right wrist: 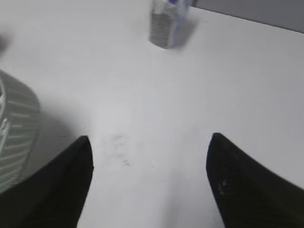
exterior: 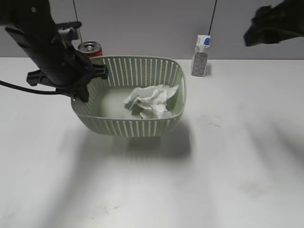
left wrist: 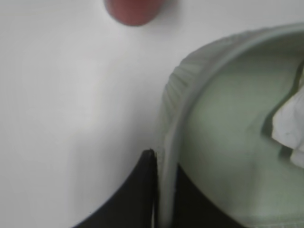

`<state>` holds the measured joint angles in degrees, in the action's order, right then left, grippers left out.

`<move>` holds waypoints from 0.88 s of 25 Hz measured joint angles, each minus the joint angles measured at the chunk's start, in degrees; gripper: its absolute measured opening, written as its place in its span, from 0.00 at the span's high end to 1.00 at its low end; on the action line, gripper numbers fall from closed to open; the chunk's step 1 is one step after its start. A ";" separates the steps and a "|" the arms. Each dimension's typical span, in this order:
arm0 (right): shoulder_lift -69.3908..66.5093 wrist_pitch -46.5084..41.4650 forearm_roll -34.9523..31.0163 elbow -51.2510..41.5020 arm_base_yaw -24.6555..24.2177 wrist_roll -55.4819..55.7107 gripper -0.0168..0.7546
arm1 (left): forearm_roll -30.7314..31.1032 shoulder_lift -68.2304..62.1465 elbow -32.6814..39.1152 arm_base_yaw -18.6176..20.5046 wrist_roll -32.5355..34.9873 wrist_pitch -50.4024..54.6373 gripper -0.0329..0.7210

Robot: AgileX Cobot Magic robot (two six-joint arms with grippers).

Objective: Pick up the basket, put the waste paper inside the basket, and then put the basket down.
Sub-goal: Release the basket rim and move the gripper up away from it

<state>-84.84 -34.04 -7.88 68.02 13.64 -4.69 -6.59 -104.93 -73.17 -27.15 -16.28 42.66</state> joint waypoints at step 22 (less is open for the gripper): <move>52.30 -8.82 3.33 -34.17 -10.28 -0.53 0.25 | -4.72 -11.97 -8.22 -2.18 4.94 -0.38 0.14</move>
<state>-32.54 -42.85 -4.55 33.85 3.35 -5.22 -11.30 -116.89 -81.39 -29.34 -11.34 42.28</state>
